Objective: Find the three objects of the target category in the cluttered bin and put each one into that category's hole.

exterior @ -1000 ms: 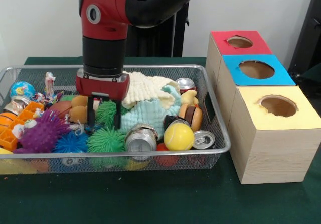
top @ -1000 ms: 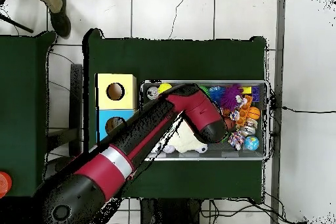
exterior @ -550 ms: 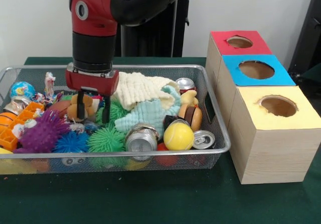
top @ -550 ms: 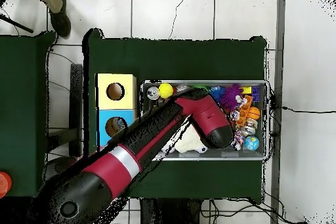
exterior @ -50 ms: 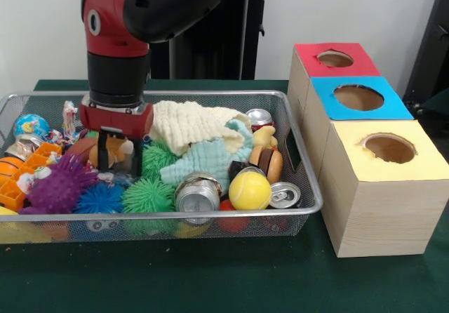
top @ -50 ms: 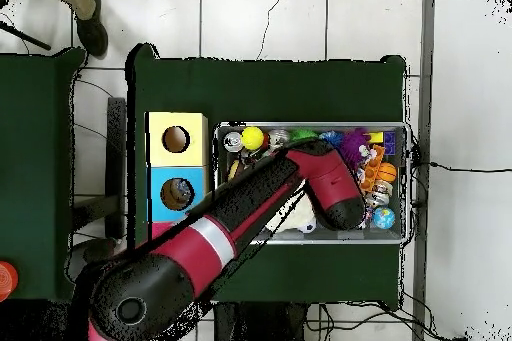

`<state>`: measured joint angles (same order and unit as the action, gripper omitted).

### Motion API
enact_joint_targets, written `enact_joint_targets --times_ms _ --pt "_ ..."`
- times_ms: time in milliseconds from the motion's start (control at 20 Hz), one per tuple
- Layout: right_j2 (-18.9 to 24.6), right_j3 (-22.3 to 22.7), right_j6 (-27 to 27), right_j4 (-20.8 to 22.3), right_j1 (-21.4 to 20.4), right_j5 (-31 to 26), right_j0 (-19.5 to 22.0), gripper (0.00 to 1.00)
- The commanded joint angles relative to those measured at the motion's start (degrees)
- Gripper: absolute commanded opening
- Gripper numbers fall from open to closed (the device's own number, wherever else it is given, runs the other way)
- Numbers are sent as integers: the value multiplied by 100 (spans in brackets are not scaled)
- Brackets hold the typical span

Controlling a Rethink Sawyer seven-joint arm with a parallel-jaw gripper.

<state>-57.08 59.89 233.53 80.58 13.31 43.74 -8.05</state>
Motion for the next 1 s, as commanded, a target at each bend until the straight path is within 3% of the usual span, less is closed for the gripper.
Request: enact_joint_targets --times_ms 50,300,750,1000 --pt "1331 -204 -311 -487 318 -253 252 100" --pt "1427 -279 -146 -551 267 -318 266 100" --pt "1875 -252 -779 -996 -40 -513 469 100" --pt "1950 -338 -804 -1033 -95 -555 471 100"
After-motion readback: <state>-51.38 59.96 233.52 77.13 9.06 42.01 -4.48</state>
